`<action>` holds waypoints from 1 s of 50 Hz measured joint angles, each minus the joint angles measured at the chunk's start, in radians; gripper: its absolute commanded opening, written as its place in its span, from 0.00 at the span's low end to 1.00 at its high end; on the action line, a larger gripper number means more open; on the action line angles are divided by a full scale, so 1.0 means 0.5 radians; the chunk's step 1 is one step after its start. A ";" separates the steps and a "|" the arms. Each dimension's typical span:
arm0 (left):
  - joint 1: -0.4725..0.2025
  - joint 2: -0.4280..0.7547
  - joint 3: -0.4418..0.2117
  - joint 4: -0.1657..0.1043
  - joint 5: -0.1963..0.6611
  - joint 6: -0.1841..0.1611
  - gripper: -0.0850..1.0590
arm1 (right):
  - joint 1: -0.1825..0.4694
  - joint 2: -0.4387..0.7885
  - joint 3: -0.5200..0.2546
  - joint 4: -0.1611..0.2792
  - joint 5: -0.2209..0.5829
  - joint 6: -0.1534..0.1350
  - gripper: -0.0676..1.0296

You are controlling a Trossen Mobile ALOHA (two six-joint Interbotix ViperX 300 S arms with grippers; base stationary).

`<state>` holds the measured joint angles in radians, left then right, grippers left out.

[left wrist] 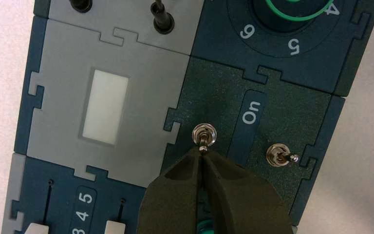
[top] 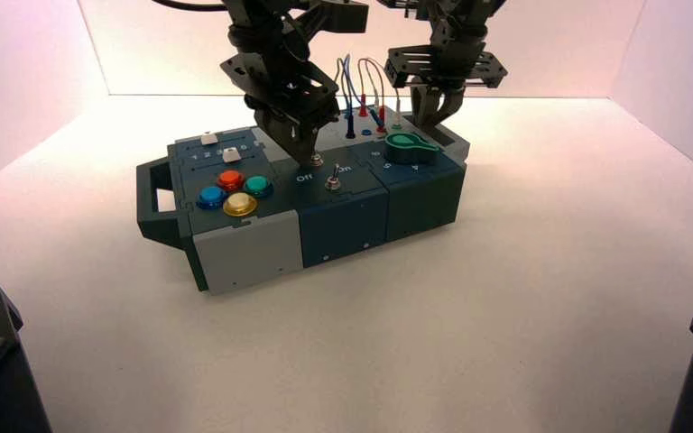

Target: Flip the top switch on with the left gripper.

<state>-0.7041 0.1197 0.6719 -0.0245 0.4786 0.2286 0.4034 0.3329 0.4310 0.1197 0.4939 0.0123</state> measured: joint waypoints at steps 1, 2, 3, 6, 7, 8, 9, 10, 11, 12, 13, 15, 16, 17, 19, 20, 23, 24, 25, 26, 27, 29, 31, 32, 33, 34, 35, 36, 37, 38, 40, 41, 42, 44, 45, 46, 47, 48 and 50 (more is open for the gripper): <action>0.000 0.003 -0.003 0.000 0.000 0.000 0.05 | 0.000 0.000 0.000 0.000 0.000 0.000 0.04; 0.003 0.003 -0.006 0.000 0.000 0.003 0.05 | 0.000 0.000 0.000 0.000 0.000 0.000 0.04; 0.000 0.006 -0.006 -0.003 0.000 0.003 0.05 | 0.000 0.003 0.000 0.000 0.000 0.000 0.04; 0.003 0.012 -0.012 0.000 0.006 0.009 0.05 | -0.003 0.003 0.000 0.000 0.000 0.000 0.04; 0.000 0.015 -0.015 0.000 0.006 0.012 0.05 | 0.000 0.003 0.000 -0.003 0.000 0.000 0.04; 0.003 0.015 -0.015 0.000 0.006 0.015 0.05 | 0.000 0.003 0.000 -0.003 0.000 0.000 0.04; 0.000 0.015 -0.018 0.000 0.006 0.018 0.05 | -0.003 0.003 0.000 -0.003 0.003 0.000 0.04; 0.000 0.015 -0.018 0.000 0.006 0.018 0.05 | 0.000 0.006 0.000 -0.003 0.000 0.000 0.04; 0.000 0.015 -0.021 0.000 0.012 0.028 0.05 | -0.003 0.006 0.000 -0.003 0.000 0.000 0.04; 0.000 0.018 -0.021 0.000 0.012 0.028 0.05 | -0.003 0.006 0.000 -0.003 0.000 0.000 0.04; 0.003 0.018 -0.025 0.000 0.015 0.031 0.05 | -0.003 0.006 0.000 -0.003 0.003 0.000 0.04; 0.003 0.018 -0.037 0.000 0.018 0.031 0.05 | -0.003 0.006 0.000 -0.006 0.000 0.000 0.04; 0.003 0.021 -0.043 0.000 0.021 0.034 0.05 | -0.003 0.009 0.000 -0.006 0.000 0.000 0.04; 0.003 0.025 -0.049 0.000 0.028 0.034 0.05 | -0.003 0.006 0.000 -0.006 0.003 0.000 0.04; 0.003 0.028 -0.058 0.000 0.031 0.034 0.05 | -0.003 0.009 0.000 -0.006 0.000 0.000 0.04; 0.000 0.031 -0.071 0.000 0.037 0.034 0.05 | -0.006 0.009 0.000 -0.006 0.003 0.000 0.04; 0.006 0.052 -0.126 0.000 0.037 0.034 0.05 | -0.009 0.009 0.000 -0.006 0.003 0.000 0.04; 0.006 0.052 -0.126 0.000 0.037 0.034 0.05 | -0.009 0.009 0.000 -0.006 0.003 0.000 0.04; 0.003 0.067 -0.184 -0.006 0.034 0.034 0.05 | -0.009 0.009 0.000 -0.006 0.006 0.000 0.04; -0.003 0.080 -0.245 -0.006 0.040 0.037 0.05 | -0.009 0.009 0.000 -0.006 0.009 0.000 0.04; -0.009 0.083 -0.273 -0.006 0.046 0.037 0.05 | -0.006 0.012 -0.003 0.003 0.009 0.003 0.04; -0.018 0.092 -0.313 -0.006 0.067 0.043 0.05 | -0.006 0.012 -0.003 0.009 0.009 0.006 0.04; -0.025 0.110 -0.325 -0.006 0.077 0.049 0.05 | -0.006 0.015 -0.003 0.009 0.009 0.009 0.04; -0.028 0.110 -0.325 -0.006 0.077 0.049 0.05 | -0.006 0.012 -0.003 0.009 0.009 0.009 0.04; -0.034 0.123 -0.331 -0.009 0.080 0.049 0.05 | -0.003 0.012 -0.003 0.012 0.009 0.006 0.04; -0.037 0.129 -0.331 -0.012 0.083 0.049 0.05 | -0.006 0.012 -0.003 0.009 0.009 0.009 0.04; -0.037 0.129 -0.331 -0.012 0.083 0.049 0.05 | -0.006 0.015 -0.003 0.009 0.009 0.006 0.04; -0.037 0.129 -0.331 -0.015 0.089 0.046 0.05 | -0.006 0.012 0.000 0.009 0.009 0.006 0.04; -0.034 0.126 -0.331 -0.012 0.092 0.043 0.05 | -0.006 0.012 0.000 0.009 0.009 0.006 0.04; -0.034 0.123 -0.331 -0.015 0.095 0.043 0.05 | -0.006 0.015 0.000 0.009 0.009 0.006 0.04; -0.031 0.107 -0.319 -0.015 0.095 0.043 0.05 | -0.006 0.012 -0.003 0.009 0.009 0.006 0.04; -0.031 0.104 -0.313 -0.015 0.095 0.040 0.05 | -0.006 0.012 -0.003 0.009 0.009 0.006 0.04; -0.028 0.092 -0.301 -0.015 0.095 0.040 0.05 | -0.006 0.015 -0.003 0.009 0.009 0.006 0.04; -0.018 0.064 -0.273 -0.015 0.092 0.040 0.05 | -0.003 0.012 0.000 0.009 0.009 0.006 0.04; -0.003 0.015 -0.233 -0.015 0.092 0.040 0.05 | -0.003 0.012 -0.003 0.009 0.009 0.006 0.04; 0.015 -0.021 -0.212 -0.015 0.092 0.040 0.05 | -0.003 0.012 -0.003 0.009 0.009 0.003 0.04; 0.037 -0.061 -0.193 -0.015 0.089 0.040 0.05 | -0.003 0.015 0.000 0.009 0.009 0.003 0.04; 0.037 -0.061 -0.193 -0.015 0.089 0.040 0.05 | -0.003 0.015 0.000 0.009 0.009 0.003 0.04; 0.067 -0.123 -0.156 -0.018 0.092 0.040 0.05 | -0.003 0.012 0.000 0.009 0.009 0.000 0.04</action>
<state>-0.6703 0.0583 0.5937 -0.0337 0.5246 0.2485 0.4019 0.3390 0.4310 0.1243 0.4985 0.0123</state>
